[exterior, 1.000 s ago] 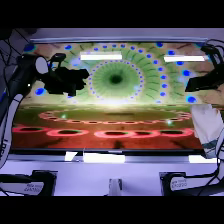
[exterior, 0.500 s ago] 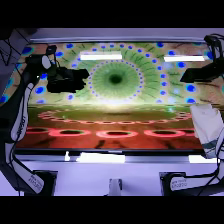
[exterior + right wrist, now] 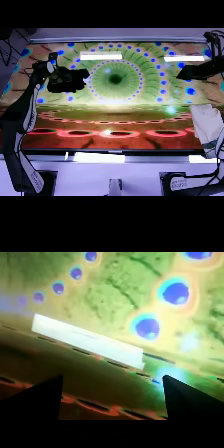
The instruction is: Fold the shirts.
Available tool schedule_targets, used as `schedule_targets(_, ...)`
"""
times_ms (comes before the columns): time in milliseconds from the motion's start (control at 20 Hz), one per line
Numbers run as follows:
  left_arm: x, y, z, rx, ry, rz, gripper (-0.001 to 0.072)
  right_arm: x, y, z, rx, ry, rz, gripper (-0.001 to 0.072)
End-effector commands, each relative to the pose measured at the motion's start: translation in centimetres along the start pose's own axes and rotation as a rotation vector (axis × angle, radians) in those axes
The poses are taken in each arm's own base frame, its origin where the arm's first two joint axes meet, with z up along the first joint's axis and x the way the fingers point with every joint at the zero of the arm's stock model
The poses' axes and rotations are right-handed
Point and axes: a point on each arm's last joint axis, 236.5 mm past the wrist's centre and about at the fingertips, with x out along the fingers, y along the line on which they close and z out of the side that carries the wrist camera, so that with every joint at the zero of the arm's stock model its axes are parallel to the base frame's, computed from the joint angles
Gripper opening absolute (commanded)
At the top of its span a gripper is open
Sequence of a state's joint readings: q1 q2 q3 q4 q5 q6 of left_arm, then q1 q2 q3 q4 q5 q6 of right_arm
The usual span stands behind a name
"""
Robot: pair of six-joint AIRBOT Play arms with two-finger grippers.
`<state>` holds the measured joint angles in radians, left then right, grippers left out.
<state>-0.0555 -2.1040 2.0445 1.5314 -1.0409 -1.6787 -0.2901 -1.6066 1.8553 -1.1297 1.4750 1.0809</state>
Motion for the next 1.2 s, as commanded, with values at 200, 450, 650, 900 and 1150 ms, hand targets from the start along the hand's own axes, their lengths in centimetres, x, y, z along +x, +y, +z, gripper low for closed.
schedule_targets(200, -8.3, -1.8, 4.7, 0.035, -0.166, -0.026, 0.0035, 0.0, 1.7, -1.2, -0.019, 0.049, 0.07, 0.0679)
schedule_targets(450, -34.4, -9.7, 8.9, 0.193, -0.603, -0.149, 0.0035, -0.2, 1.8, 0.3, -0.109, -0.017, 0.07, 0.0648)
schedule_targets(650, -43.3, -17.8, -0.1, 0.329, -0.574, -0.329, 0.0035, -3.7, 5.3, -0.9, -0.17, -0.001, 0.133, 0.0649)
schedule_targets(900, -31.5, -26.6, -14.8, 0.477, -0.214, -0.424, 0.0035, -9.2, 8.0, -2.8, -0.246, 0.006, 0.092, 0.0649)
schedule_targets(1150, -21.1, -33.4, -24.5, 0.279, 0.108, -0.621, 0.0579, -9.5, 7.1, -3.8, -0.234, 0.045, 0.044, 0.0649)
